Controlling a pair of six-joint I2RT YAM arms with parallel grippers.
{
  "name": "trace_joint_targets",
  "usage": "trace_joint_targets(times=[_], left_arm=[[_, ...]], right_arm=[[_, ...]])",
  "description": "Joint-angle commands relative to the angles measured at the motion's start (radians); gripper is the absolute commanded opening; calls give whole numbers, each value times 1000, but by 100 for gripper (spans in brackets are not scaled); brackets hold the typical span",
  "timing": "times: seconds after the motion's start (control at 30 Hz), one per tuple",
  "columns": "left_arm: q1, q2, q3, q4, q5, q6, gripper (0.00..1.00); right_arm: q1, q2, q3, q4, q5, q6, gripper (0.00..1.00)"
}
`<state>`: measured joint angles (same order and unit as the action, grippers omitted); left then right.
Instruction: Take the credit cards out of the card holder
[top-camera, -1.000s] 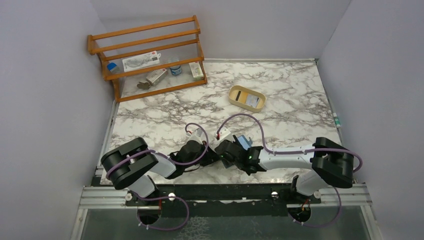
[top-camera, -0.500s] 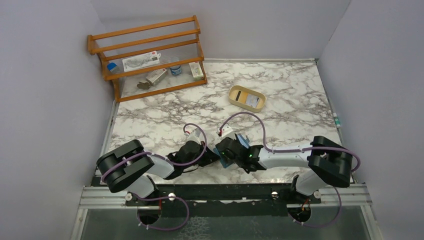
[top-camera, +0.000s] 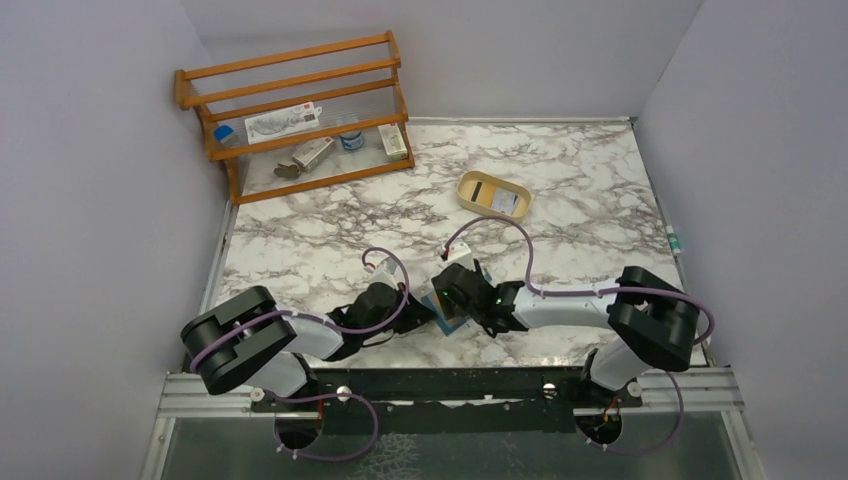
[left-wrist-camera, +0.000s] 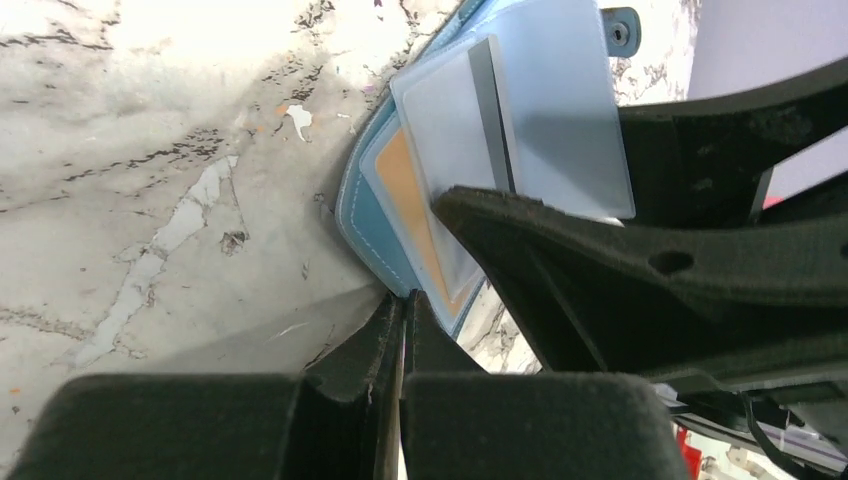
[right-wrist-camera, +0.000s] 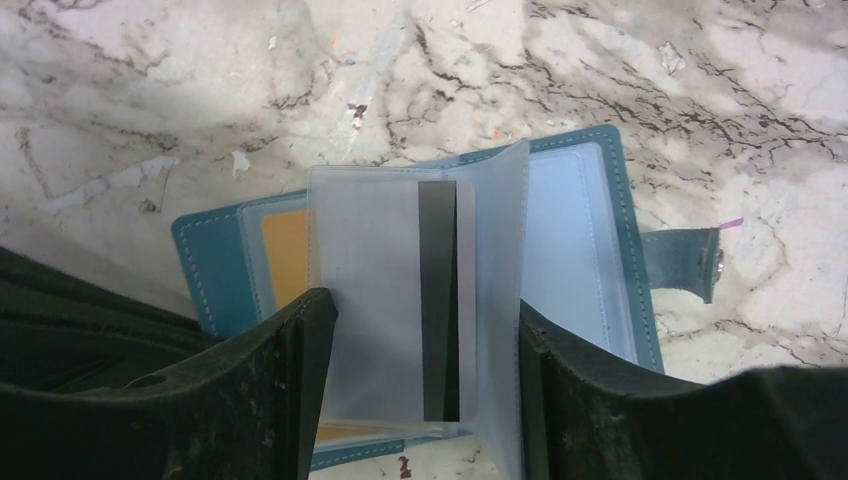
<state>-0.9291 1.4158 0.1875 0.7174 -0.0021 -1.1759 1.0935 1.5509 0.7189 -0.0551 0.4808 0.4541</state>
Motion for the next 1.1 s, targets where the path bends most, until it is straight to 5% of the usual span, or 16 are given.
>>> trace_joint_targets(times=[0.0,0.7,0.87,1.07], left_arm=[[-5,-67,-14,-28,10,29,0],[-5,-163,-17,-157,-17,76,0],[-5,-152,-17,-157,-15,80,0],[-5,-150,-19,-159,-19,81,0]], right_arm=[[-49,52,9,-138,74,23,65],[-111,-7,88,-228,126,27,82],[-121,-179,-18,6,-189,-91,83],[-182,-211,-98,149,-541,-28,83]])
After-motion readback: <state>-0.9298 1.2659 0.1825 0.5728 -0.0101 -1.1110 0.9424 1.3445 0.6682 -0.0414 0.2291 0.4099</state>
